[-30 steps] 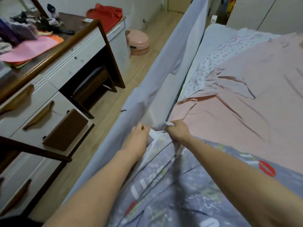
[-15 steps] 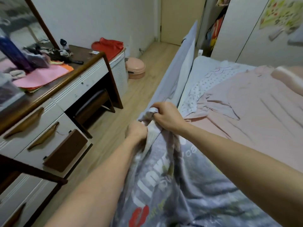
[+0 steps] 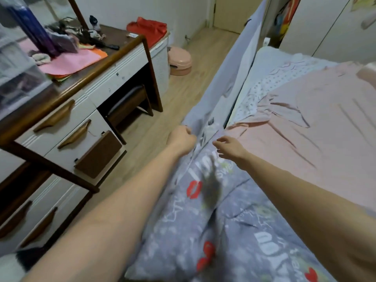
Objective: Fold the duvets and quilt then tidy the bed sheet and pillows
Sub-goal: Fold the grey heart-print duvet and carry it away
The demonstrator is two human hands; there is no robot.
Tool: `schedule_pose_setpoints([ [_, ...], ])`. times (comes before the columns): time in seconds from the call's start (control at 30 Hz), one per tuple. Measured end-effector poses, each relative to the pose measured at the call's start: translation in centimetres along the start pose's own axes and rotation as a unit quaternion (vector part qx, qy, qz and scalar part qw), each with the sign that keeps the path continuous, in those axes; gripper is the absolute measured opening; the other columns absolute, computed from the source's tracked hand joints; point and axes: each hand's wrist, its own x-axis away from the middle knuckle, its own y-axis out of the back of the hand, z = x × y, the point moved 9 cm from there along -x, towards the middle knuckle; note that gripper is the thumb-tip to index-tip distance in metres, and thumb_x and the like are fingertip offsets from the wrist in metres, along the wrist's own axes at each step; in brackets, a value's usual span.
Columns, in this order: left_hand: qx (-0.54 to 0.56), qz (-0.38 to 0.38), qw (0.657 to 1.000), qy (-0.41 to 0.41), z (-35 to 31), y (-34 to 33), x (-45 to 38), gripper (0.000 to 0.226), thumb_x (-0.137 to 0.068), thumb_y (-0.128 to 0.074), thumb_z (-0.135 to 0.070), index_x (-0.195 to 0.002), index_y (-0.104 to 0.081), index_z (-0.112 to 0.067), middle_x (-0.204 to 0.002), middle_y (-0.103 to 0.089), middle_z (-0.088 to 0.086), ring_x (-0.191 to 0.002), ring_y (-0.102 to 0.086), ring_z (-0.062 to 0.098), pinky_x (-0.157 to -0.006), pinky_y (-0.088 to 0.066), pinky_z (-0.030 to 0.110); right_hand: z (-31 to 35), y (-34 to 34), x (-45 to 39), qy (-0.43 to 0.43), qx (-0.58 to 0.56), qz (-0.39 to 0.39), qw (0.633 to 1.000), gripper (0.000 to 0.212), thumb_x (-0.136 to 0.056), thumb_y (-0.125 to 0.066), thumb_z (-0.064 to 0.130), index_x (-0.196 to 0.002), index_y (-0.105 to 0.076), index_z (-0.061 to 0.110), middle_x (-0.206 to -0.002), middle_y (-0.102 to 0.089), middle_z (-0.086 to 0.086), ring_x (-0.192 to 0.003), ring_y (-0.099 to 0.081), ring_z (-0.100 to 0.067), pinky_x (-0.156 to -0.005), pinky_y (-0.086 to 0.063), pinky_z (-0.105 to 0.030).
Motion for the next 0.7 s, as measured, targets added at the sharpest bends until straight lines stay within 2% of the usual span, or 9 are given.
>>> schedule_pose_setpoints([
  [0.1,-0.088,0.032,0.994,-0.057,1.6,-3.0,4.4,0.016,-0.087,-0.048,-0.01,-0.071,-0.046,-0.011,-0.074,-0.054,0.012,-0.078,-0.049,0.034,-0.062,-0.033,0.033,-4.5,-1.3,3.1,-0.02,0.062,-0.043,0.997,0.034,-0.091,-0.057,0.025,-0.101,-0.061,-0.008,-0.088,-0.059,-0.015,-0.088,-0.061,-0.03,-0.087,-0.048,-0.047],
  [0.17,-0.116,0.051,0.99,-0.061,4.9,-5.2,7.2,0.015,-0.091,-0.051,-0.016,-0.095,-0.061,-0.005,-0.104,-0.064,0.021,-0.1,-0.058,0.038,-0.076,-0.043,0.037,-7.5,-3.5,6.7,-0.035,0.107,-0.027,0.993,0.032,-0.09,-0.059,0.024,-0.114,-0.06,0.002,-0.106,-0.063,-0.016,-0.101,-0.061,-0.03,-0.088,-0.045,-0.036],
  [0.23,-0.147,0.067,0.986,-0.036,10.2,-7.1,10.2,0.032,-0.089,-0.053,-0.016,-0.118,-0.057,-0.003,-0.122,-0.058,0.023,-0.112,-0.055,0.037,-0.09,-0.044,0.039,-11.1,-6.6,10.8,-0.048,0.174,-0.003,0.983,0.044,-0.088,-0.064,0.024,-0.125,-0.055,0.004,-0.119,-0.061,-0.016,-0.111,-0.057,-0.03,-0.09,-0.042,-0.031],
  [0.37,-0.188,0.063,0.98,-0.008,19.8,-9.3,17.4,0.043,-0.085,-0.058,-0.021,-0.125,-0.05,-0.006,-0.126,-0.046,0.02,-0.118,-0.045,0.038,-0.099,-0.041,0.043,-20.3,-13.3,18.9,-0.083,0.291,0.01,0.953,0.063,-0.075,-0.073,0.033,-0.127,-0.047,0.011,-0.125,-0.052,-0.017,-0.117,-0.05,-0.035,-0.095,-0.043,-0.04],
  [0.43,-0.223,0.015,0.97,-0.096,20.8,-9.2,20.0,0.034,-0.083,-0.061,-0.018,-0.115,-0.057,-0.008,-0.118,-0.049,0.016,-0.111,-0.048,0.038,-0.095,-0.041,0.044,-22.8,-15.0,21.4,-0.067,0.375,-0.03,0.924,0.062,-0.078,-0.067,0.033,-0.131,-0.042,0.013,-0.134,-0.042,-0.016,-0.125,-0.041,-0.034,-0.103,-0.036,-0.042],
  [0.5,-0.32,0.023,0.899,-0.298,20.1,-11.8,23.5,0.03,-0.077,-0.062,-0.014,-0.107,-0.061,-0.011,-0.112,-0.054,0.014,-0.107,-0.051,0.037,-0.091,-0.039,0.043,-24.9,-17.3,23.3,-0.045,0.479,-0.046,0.876,0.064,-0.085,-0.057,0.026,-0.141,-0.029,0.013,-0.149,-0.023,-0.019,-0.14,-0.02,-0.034,-0.114,-0.018,-0.051],
  [0.57,-0.409,0.104,0.805,-0.416,20.6,-16.0,25.9,0.049,-0.081,-0.056,-0.014,-0.13,-0.05,-0.011,-0.135,-0.046,0.017,-0.129,-0.04,0.037,-0.107,-0.027,0.043,-26.2,-18.0,23.9,-0.045,0.55,-0.045,0.833,0.075,-0.087,-0.054,0.021,-0.15,-0.013,0.015,-0.157,-0.005,-0.02,-0.146,-0.002,-0.035,-0.112,-0.001,-0.061],
  [0.63,-0.507,0.141,0.745,-0.409,22.6,-19.2,25.1,0.064,-0.093,-0.039,-0.016,-0.152,-0.015,-0.01,-0.158,-0.013,0.017,-0.146,-0.01,0.036,-0.119,-0.006,0.047,-28.1,-17.7,23.2,-0.054,0.581,-0.077,0.808,0.081,-0.083,-0.059,0.021,-0.15,-0.013,0.015,-0.15,-0.022,-0.026,-0.141,-0.019,-0.039,-0.11,-0.009,-0.065],
  [0.7,-0.563,0.113,0.722,-0.386,24.2,-20.1,22.9,0.06,-0.093,-0.019,-0.015,-0.153,-0.015,-0.014,-0.158,-0.015,0.016,-0.145,-0.015,0.038,-0.119,-0.007,0.05,-29.1,-17.4,22.1,-0.046,0.578,-0.107,0.807,0.071,-0.08,-0.062,0.016,-0.144,-0.03,0.01,-0.124,-0.053,-0.024,-0.115,-0.051,-0.038,-0.099,-0.037,-0.055],
])
